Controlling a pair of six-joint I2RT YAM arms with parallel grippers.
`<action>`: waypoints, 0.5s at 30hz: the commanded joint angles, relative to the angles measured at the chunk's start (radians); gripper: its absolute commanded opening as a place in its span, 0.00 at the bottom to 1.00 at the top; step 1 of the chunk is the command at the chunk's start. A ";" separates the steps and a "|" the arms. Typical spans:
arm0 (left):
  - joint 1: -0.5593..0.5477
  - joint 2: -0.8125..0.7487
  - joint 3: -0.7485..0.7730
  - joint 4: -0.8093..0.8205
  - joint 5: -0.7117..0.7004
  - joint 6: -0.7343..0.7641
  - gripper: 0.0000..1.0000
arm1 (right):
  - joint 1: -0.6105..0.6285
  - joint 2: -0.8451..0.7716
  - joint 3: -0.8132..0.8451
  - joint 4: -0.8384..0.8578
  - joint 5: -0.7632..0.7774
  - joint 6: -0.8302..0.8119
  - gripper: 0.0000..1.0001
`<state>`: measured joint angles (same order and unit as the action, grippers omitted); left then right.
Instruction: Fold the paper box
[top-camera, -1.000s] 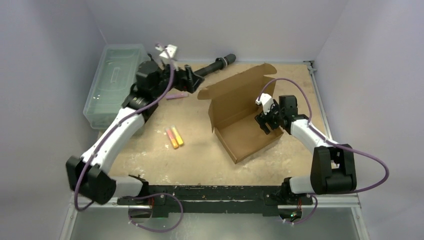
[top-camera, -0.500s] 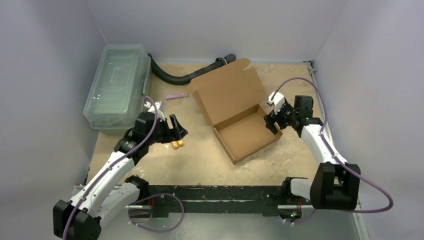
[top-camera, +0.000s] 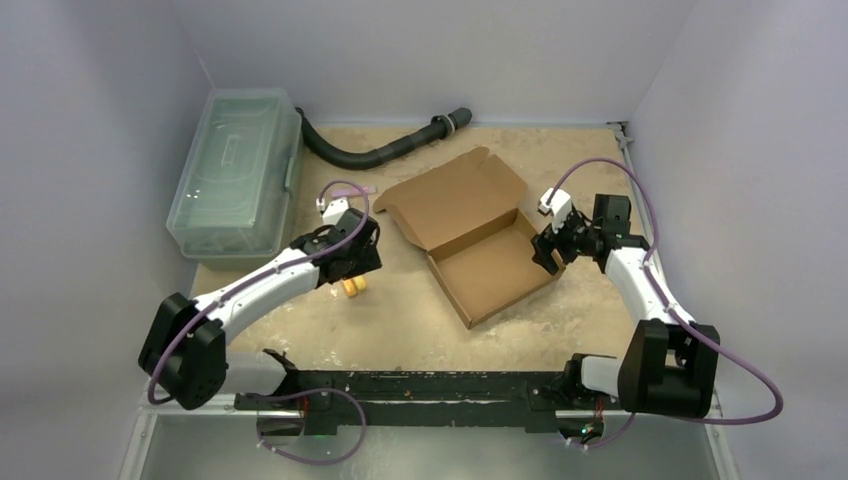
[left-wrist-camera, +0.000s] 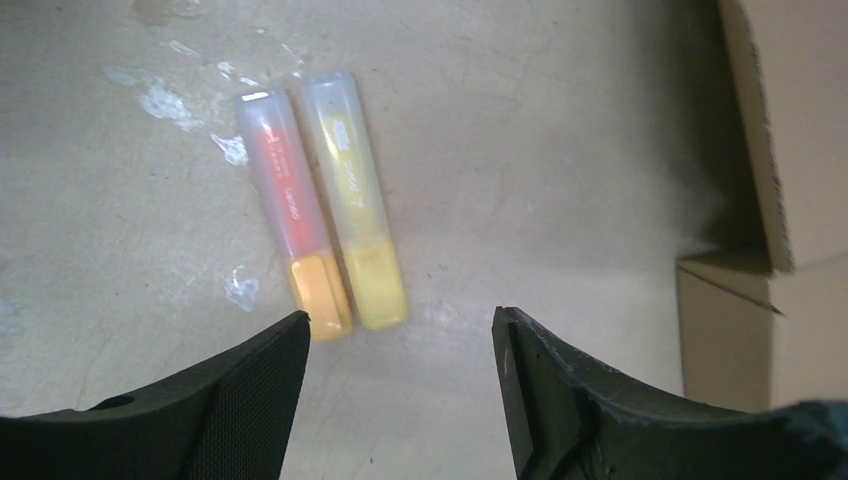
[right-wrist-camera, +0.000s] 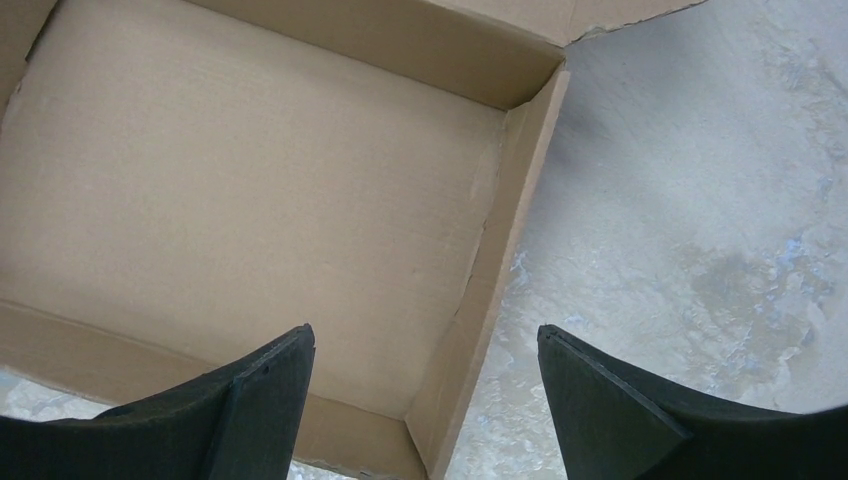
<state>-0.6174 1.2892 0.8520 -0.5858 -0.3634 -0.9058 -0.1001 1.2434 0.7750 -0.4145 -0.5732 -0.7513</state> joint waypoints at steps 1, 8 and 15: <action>-0.002 0.055 0.051 0.020 -0.135 -0.048 0.64 | -0.011 0.006 0.026 -0.021 -0.041 -0.023 0.85; 0.004 0.198 0.090 0.084 -0.155 -0.024 0.54 | -0.015 0.026 0.026 -0.020 -0.047 -0.027 0.85; 0.058 0.236 0.031 0.170 -0.096 -0.027 0.43 | -0.021 0.036 0.026 -0.023 -0.055 -0.029 0.86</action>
<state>-0.5991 1.5249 0.9024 -0.4927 -0.4736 -0.9245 -0.1127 1.2716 0.7750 -0.4347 -0.5953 -0.7650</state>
